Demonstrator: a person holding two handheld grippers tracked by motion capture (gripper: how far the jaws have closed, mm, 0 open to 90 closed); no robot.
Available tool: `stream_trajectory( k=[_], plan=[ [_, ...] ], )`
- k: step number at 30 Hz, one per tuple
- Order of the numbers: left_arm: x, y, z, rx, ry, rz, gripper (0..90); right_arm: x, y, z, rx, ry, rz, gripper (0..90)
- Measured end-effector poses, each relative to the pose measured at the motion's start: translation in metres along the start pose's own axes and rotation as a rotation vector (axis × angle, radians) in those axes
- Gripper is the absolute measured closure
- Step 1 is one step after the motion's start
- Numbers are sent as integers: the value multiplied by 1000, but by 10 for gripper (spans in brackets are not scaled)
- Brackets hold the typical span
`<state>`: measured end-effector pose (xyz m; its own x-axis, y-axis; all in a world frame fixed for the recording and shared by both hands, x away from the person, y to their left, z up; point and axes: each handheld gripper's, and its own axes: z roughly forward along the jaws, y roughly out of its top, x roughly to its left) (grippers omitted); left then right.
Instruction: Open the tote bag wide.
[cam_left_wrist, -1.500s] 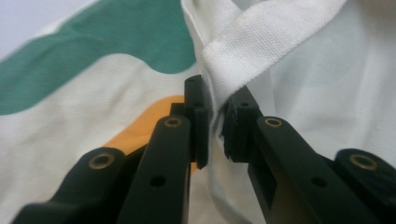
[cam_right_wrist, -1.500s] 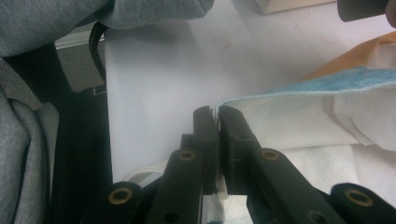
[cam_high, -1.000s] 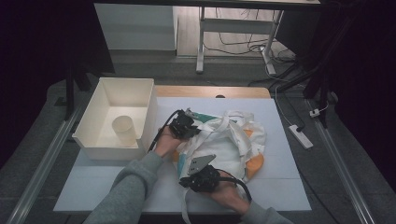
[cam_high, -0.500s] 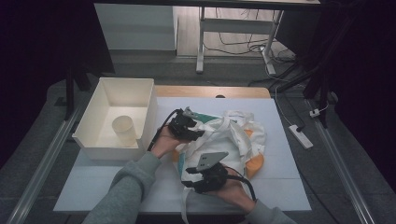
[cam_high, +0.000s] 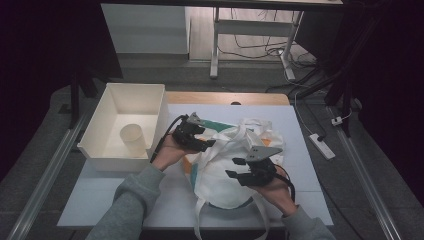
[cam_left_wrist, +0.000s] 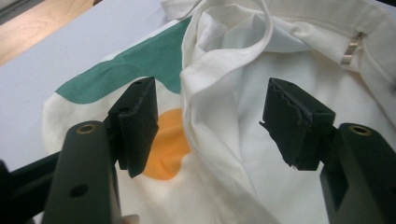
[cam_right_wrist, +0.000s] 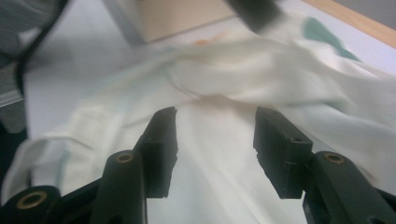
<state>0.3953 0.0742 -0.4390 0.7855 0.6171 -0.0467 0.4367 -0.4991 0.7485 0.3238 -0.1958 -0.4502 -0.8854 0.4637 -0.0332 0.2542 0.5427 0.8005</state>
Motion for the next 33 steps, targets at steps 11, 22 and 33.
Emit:
stream_trajectory(
  k=[11, 22, 33],
  plan=[
    [-1, -2, -17, -16, -27, 20, 358, -33, -28, -23, 21, -115, 58, 486],
    [-5, -2, -37, -42, 10, 26, 360, -49, -46, -42, -7, -187, 116, 486],
    [3, -17, -86, -110, 105, -35, 359, -51, -45, -59, -61, -213, 116, 483]
  ],
)
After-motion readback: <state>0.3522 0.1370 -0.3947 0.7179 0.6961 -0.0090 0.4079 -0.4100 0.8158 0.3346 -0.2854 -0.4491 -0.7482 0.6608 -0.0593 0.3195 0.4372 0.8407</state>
